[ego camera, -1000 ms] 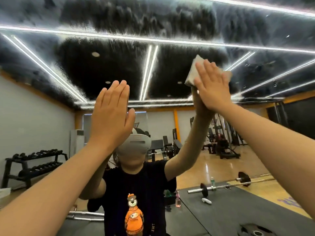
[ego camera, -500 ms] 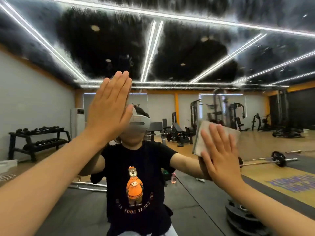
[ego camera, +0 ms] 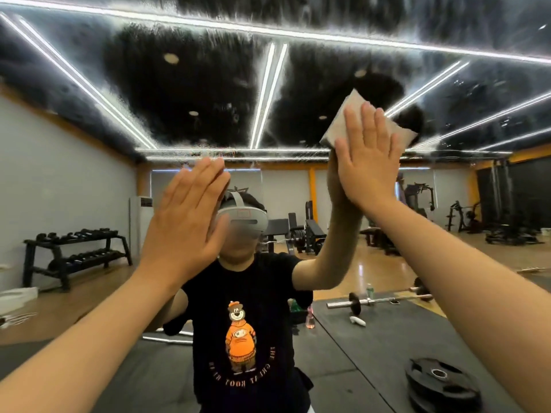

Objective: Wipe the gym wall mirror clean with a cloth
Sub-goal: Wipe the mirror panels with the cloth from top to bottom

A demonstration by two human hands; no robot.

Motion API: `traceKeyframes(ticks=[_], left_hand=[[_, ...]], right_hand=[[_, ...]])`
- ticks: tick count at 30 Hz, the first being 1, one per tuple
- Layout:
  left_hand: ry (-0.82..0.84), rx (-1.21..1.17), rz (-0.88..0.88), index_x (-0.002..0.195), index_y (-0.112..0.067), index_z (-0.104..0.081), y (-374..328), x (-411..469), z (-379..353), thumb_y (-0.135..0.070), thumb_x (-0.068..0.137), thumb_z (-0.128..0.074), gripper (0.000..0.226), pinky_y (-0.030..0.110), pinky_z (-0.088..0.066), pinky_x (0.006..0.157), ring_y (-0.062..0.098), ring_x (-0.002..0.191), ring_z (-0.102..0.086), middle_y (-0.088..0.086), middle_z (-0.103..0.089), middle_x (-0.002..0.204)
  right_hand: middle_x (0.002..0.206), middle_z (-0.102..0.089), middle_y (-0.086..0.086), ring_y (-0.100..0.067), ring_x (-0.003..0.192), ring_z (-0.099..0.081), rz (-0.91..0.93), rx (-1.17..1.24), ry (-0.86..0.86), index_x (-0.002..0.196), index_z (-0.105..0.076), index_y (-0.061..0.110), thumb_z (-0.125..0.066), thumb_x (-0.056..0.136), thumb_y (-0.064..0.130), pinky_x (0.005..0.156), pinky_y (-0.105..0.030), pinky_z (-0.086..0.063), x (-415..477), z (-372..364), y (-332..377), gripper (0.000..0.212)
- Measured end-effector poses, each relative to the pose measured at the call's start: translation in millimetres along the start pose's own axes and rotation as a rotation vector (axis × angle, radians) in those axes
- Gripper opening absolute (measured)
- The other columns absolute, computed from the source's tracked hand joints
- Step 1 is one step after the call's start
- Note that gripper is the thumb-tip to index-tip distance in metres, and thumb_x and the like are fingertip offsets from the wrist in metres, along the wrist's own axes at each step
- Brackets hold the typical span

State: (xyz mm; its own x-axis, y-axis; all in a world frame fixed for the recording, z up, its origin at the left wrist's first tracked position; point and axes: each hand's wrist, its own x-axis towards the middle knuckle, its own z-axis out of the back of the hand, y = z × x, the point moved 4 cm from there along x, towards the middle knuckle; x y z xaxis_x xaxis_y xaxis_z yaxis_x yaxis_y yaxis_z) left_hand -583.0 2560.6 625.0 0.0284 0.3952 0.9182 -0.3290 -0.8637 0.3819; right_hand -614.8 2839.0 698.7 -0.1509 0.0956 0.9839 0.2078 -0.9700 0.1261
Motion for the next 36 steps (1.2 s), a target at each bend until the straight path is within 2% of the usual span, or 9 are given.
traceKeyframes(ticks=[4, 8, 13, 16, 21, 26, 29, 33, 36], left_hand=[[-0.02, 0.018, 0.017, 0.148, -0.004, -0.039, 0, -1, -3, -0.034, 0.093, -0.043, 0.062, 0.038, -0.01, 0.124, 0.024, 0.149, -0.023, 0.012, -0.034, 0.157], [-0.007, 0.017, 0.014, 0.148, -0.004, -0.039, -1, 0, -3, -0.034, 0.093, -0.043, 0.062, 0.035, -0.008, 0.124, 0.024, 0.148, -0.024, 0.013, -0.036, 0.156], [0.022, -0.001, 0.028, 0.148, -0.005, -0.039, 0, 0, -2, -0.034, 0.093, -0.044, 0.063, 0.035, -0.011, 0.124, 0.025, 0.147, -0.026, 0.011, -0.036, 0.156], [0.014, 0.006, 0.029, 0.148, -0.006, -0.039, 0, -1, -1, -0.033, 0.093, -0.045, 0.062, 0.034, -0.01, 0.123, 0.024, 0.147, -0.026, 0.01, -0.036, 0.156], [-0.002, -0.041, 0.027, 0.151, -0.009, -0.033, 3, -1, 7, -0.029, 0.094, -0.044, 0.062, 0.044, -0.022, 0.121, 0.022, 0.148, -0.024, 0.009, -0.032, 0.158], [-0.08, 0.057, 0.148, 0.151, -0.008, -0.034, 38, -21, 31, -0.028, 0.094, -0.04, 0.06, 0.034, -0.012, 0.122, 0.022, 0.148, -0.024, 0.01, -0.032, 0.157], [-0.085, 0.098, 0.255, 0.152, -0.007, -0.031, 66, -35, 43, -0.03, 0.096, -0.036, 0.061, 0.027, -0.005, 0.122, 0.021, 0.148, -0.02, 0.011, -0.03, 0.159], [-0.095, 0.159, 0.374, 0.15, -0.003, -0.032, 100, -56, 57, -0.032, 0.096, -0.034, 0.062, 0.022, 0.0, 0.12, 0.026, 0.147, -0.022, 0.015, -0.031, 0.158], [-0.054, 0.155, 0.455, 0.154, -0.007, -0.028, 113, -75, 53, -0.038, 0.096, -0.032, 0.066, 0.028, -0.002, 0.122, 0.022, 0.15, -0.017, 0.011, -0.026, 0.161]], right_hand=[[0.167, -0.004, -0.003, -0.02, 0.154, 0.002, 0.119, 0.041, -0.011, 0.159, -0.013, 0.027, -0.026, 0.104, 0.041, 0.123, -0.049, 0.0, -83, -17, 36, 0.058], [0.166, -0.012, -0.005, -0.026, 0.153, -0.01, 0.383, -0.047, 0.052, 0.157, -0.024, 0.023, -0.032, 0.102, 0.039, 0.121, -0.054, -0.01, -179, -29, 44, 0.058], [0.165, -0.02, 0.0, -0.023, 0.152, -0.016, 0.645, -0.027, 0.138, 0.155, -0.03, 0.028, -0.036, 0.101, 0.043, 0.122, -0.05, -0.009, -185, -26, 29, 0.057], [0.166, -0.014, 0.001, -0.019, 0.153, -0.01, 0.586, -0.024, 0.131, 0.156, -0.024, 0.03, -0.035, 0.1, 0.046, 0.123, -0.047, -0.005, -143, -23, 28, 0.059], [0.166, -0.01, 0.002, -0.017, 0.153, -0.002, 0.363, 0.0, 0.076, 0.157, -0.013, 0.034, -0.024, 0.099, 0.051, 0.122, -0.044, 0.001, -41, -15, 51, 0.061], [0.167, -0.004, 0.0, -0.02, 0.153, 0.004, 0.226, 0.045, 0.056, 0.158, -0.014, 0.032, -0.02, 0.099, 0.046, 0.12, -0.043, 0.007, -5, -16, 100, 0.061], [0.166, -0.015, -0.005, -0.025, 0.153, -0.007, 0.387, 0.047, -0.009, 0.157, -0.021, 0.028, -0.023, 0.101, 0.045, 0.121, -0.047, -0.001, -41, -23, 132, 0.059], [0.167, -0.008, -0.003, -0.025, 0.154, -0.005, 0.645, 0.01, 0.055, 0.158, -0.02, 0.027, -0.029, 0.102, 0.044, 0.119, -0.055, -0.012, -123, -39, 154, 0.06], [0.166, -0.014, -0.003, -0.026, 0.153, -0.011, 0.847, -0.023, 0.102, 0.157, -0.025, 0.027, -0.036, 0.099, 0.046, 0.118, -0.055, -0.014, -177, -46, 153, 0.063]])
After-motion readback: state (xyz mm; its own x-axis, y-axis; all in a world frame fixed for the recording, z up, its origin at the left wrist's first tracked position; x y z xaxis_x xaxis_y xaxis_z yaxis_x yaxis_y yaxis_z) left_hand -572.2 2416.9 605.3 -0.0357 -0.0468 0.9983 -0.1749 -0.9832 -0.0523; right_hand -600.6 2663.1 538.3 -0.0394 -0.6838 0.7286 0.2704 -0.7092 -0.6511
